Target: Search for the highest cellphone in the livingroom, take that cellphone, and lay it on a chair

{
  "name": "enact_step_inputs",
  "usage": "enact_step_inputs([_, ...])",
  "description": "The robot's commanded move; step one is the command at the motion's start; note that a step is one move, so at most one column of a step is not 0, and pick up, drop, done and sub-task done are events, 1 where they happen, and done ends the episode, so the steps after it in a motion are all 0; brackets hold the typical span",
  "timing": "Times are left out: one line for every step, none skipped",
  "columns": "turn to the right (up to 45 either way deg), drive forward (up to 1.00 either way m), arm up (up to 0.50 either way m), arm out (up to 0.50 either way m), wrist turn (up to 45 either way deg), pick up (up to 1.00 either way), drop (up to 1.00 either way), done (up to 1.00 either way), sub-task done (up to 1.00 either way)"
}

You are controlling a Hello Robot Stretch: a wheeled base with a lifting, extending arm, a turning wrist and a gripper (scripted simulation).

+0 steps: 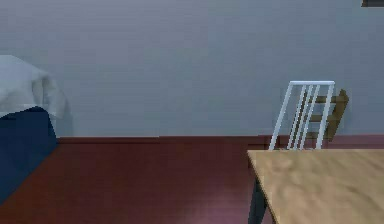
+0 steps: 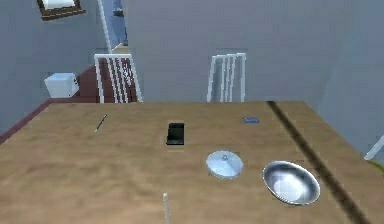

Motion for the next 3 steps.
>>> enact_step_inputs([0.0, 0.0, 0.36, 0.0, 0.0, 0.0, 0.0, 0.0, 0.0])
enact_step_inputs([0.0, 0.0, 0.0, 0.5, 0.0, 0.0, 0.0, 0.0, 0.0])
enact_step_inputs([0.0, 0.0, 0.0, 0.0, 45.0, 0.0, 0.0, 0.0, 0.0])
